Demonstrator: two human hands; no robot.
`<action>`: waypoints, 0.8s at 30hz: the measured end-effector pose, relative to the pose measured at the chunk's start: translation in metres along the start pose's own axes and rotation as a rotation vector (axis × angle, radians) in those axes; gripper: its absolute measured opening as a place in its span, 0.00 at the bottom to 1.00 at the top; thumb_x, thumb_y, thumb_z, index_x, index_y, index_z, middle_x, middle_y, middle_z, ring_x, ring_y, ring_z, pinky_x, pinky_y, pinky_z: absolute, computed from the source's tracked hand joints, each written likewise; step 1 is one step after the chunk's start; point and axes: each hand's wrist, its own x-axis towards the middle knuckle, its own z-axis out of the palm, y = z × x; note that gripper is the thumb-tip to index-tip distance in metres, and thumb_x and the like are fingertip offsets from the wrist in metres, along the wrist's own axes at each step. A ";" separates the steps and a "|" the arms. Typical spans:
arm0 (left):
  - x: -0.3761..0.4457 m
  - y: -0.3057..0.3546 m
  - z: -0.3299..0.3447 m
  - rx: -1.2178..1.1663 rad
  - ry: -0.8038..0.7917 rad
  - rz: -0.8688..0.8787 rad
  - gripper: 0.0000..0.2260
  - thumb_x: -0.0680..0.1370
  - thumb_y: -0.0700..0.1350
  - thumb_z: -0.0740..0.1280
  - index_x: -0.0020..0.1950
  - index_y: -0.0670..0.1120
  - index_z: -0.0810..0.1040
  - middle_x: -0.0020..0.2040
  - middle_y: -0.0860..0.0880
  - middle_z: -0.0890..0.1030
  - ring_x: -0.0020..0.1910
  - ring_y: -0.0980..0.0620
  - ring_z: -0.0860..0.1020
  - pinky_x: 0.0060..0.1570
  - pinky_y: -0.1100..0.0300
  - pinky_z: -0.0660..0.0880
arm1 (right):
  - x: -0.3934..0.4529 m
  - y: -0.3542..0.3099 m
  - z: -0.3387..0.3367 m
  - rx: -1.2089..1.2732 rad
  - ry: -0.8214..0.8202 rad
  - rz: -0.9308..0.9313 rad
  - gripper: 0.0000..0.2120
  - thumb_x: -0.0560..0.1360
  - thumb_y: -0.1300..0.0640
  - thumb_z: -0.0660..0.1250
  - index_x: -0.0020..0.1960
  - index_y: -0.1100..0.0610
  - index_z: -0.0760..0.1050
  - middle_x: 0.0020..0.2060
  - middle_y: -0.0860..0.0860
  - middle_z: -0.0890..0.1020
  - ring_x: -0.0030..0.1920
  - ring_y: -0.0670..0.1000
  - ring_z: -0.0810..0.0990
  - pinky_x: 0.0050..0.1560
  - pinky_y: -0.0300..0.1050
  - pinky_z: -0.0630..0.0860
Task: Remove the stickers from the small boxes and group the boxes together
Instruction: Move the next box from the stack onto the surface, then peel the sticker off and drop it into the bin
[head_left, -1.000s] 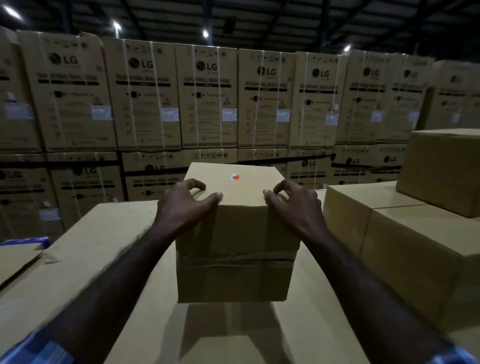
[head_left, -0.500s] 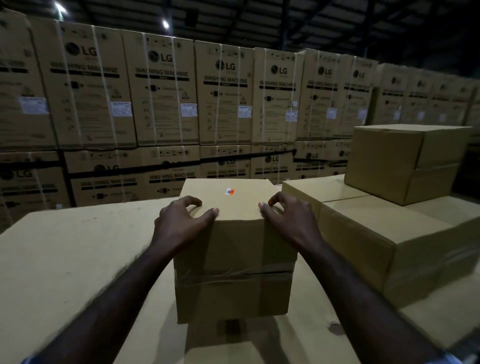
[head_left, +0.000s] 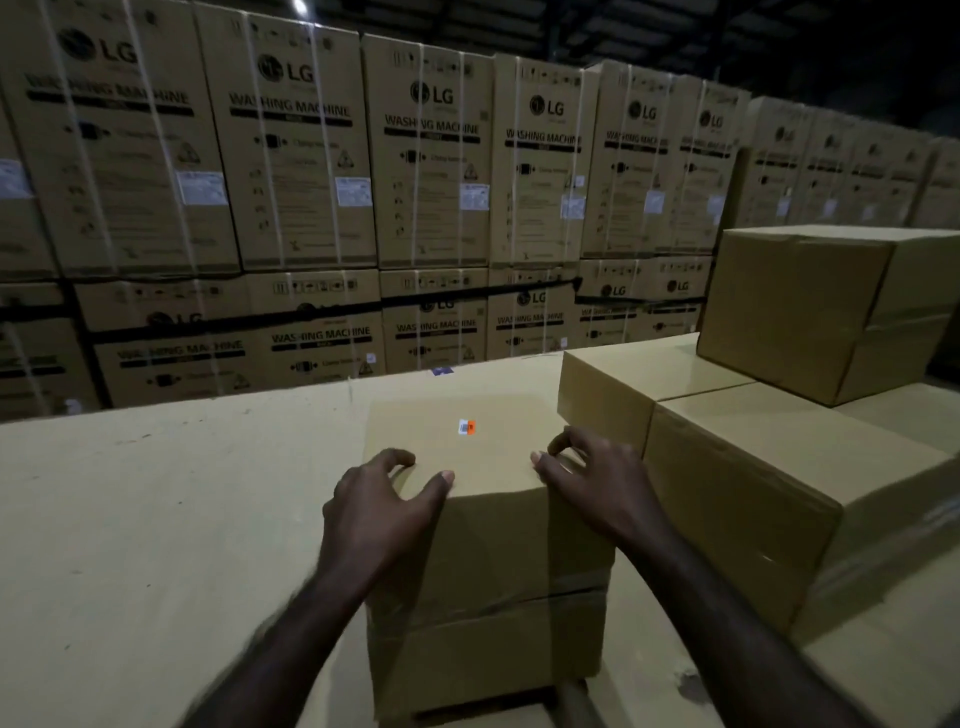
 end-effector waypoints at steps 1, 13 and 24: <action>-0.002 -0.002 0.004 0.009 0.000 -0.004 0.26 0.71 0.65 0.68 0.65 0.52 0.76 0.64 0.47 0.77 0.62 0.45 0.75 0.54 0.54 0.73 | 0.000 0.004 0.002 -0.002 -0.003 0.002 0.17 0.74 0.39 0.67 0.55 0.50 0.79 0.57 0.50 0.82 0.53 0.47 0.77 0.49 0.44 0.75; -0.026 0.004 0.044 0.085 0.009 -0.096 0.30 0.71 0.65 0.68 0.70 0.55 0.70 0.69 0.51 0.73 0.66 0.48 0.72 0.56 0.56 0.72 | 0.002 0.055 0.010 0.052 -0.011 -0.121 0.14 0.74 0.44 0.69 0.55 0.50 0.78 0.57 0.47 0.81 0.48 0.40 0.74 0.42 0.38 0.77; -0.019 0.018 0.058 0.322 -0.108 -0.158 0.34 0.72 0.70 0.61 0.75 0.58 0.59 0.77 0.47 0.59 0.72 0.45 0.65 0.63 0.50 0.70 | 0.026 0.075 -0.001 -0.049 -0.254 -0.195 0.18 0.77 0.39 0.62 0.63 0.45 0.73 0.72 0.44 0.68 0.68 0.49 0.70 0.63 0.47 0.71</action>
